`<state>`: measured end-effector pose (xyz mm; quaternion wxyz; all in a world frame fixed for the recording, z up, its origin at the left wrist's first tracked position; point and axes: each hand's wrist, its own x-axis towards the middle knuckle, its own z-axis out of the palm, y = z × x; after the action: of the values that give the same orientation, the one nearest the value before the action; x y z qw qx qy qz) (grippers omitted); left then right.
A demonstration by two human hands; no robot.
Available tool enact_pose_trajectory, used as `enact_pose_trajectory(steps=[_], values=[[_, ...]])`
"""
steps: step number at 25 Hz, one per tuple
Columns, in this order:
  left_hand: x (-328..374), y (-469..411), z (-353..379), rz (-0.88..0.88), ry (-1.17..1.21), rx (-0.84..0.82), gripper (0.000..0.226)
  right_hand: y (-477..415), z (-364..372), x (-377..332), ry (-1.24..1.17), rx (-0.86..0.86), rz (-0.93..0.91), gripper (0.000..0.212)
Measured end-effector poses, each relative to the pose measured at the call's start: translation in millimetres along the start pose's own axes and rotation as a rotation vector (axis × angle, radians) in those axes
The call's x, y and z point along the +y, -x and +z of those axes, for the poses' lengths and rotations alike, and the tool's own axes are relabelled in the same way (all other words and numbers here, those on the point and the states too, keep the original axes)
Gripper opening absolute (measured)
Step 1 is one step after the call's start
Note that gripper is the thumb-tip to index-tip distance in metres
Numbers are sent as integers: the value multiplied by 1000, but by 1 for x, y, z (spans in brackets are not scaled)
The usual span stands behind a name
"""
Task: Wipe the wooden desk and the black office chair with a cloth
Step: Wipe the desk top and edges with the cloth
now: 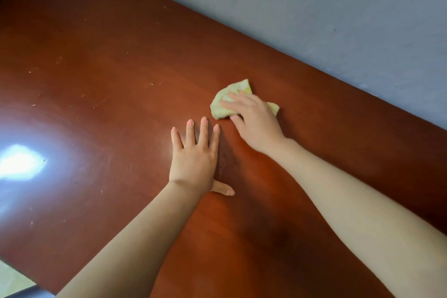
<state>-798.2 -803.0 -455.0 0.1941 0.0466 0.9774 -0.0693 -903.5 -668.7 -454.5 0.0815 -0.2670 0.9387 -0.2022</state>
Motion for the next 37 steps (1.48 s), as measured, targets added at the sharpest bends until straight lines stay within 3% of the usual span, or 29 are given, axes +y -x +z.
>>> enact_pose_trajectory(steps=[6,11,13,19,26,28,32,37], values=[[3,-1,-8,-20,-14,-59,145,109,1,-1,36,-32,-119,38],[1,-2,-9,-15,-25,-50,144,107,-25,38,197,-137,-423,48],[2,-2,-8,-8,-23,-52,145,83,-31,54,233,-125,-364,48],[1,-2,-6,-2,-37,-46,144,-7,-53,107,134,34,125,42],[4,-5,-5,-16,-58,-66,146,-70,-43,98,44,263,409,41],[5,-5,-6,-20,-62,-78,146,-63,-34,83,35,265,369,42],[6,-4,-11,-27,-82,-104,147,-11,-15,46,-19,132,122,40],[8,-6,-17,-38,-71,-153,149,77,-5,15,-45,7,-12,41]])
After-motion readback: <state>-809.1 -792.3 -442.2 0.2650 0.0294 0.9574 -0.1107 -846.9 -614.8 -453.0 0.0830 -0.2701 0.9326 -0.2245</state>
